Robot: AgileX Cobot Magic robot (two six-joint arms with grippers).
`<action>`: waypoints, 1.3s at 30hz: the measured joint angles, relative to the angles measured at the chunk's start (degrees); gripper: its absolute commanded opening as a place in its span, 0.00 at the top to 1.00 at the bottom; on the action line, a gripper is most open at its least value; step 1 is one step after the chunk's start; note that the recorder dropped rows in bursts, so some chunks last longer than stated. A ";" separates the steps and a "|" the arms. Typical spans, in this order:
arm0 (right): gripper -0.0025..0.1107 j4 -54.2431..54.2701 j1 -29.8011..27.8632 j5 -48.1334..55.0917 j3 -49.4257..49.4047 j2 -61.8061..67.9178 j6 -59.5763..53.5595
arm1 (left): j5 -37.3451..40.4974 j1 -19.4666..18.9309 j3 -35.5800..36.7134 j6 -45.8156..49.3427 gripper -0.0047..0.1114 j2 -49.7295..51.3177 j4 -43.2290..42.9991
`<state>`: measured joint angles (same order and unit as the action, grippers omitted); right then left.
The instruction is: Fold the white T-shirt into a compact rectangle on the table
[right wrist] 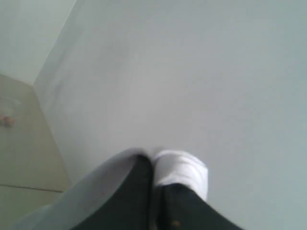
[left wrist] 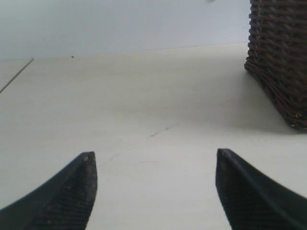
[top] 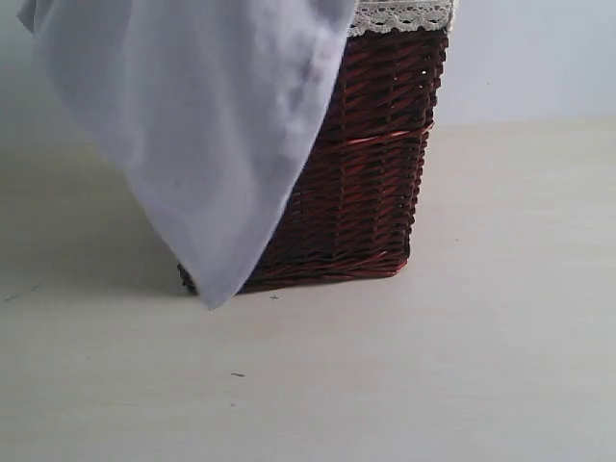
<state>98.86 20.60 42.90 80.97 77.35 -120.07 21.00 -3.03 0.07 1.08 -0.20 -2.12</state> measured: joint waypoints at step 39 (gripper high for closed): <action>0.98 -24.18 0.00 4.05 23.52 -8.70 43.16 | 0.00 0.00 0.00 0.00 0.38 0.00 0.00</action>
<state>74.68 20.60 46.95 104.49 68.65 -76.90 21.00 -3.03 0.07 1.08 -0.20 -2.12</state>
